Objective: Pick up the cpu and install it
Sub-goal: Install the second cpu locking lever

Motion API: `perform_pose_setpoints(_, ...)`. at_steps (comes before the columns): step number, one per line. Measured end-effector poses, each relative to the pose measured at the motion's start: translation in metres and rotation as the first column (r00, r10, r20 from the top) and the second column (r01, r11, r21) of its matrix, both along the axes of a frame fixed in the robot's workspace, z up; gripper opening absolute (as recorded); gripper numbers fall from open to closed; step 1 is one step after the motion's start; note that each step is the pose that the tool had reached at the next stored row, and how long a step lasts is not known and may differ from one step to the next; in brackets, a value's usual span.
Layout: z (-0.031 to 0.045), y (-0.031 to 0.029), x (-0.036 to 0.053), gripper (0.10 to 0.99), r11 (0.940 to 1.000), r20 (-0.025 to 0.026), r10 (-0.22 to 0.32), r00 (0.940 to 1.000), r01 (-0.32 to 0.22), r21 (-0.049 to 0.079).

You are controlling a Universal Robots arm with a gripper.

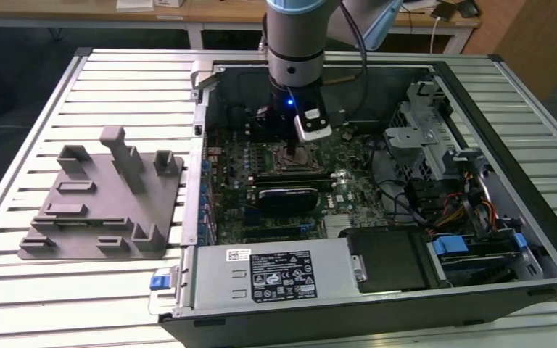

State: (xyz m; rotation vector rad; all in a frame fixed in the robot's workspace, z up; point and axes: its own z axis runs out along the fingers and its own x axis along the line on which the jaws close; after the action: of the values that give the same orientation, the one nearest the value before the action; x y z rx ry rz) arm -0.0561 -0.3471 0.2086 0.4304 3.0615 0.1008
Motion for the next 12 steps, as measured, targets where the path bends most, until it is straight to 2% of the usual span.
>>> perform_pose_setpoints(6,-0.0003,-0.0016,0.0064,0.106,1.0,-0.0285,-0.001,0.9996,0.001,0.0)
perform_pose_setpoints(7,-0.0003,-0.0016,0.0072,0.106,1.0,-0.0305,-0.001,0.9995,0.001,0.0)
perform_pose_setpoints(12,-0.0003,-0.0017,0.0079,0.106,1.0,-0.0306,0.0,0.9995,0.0,0.0)
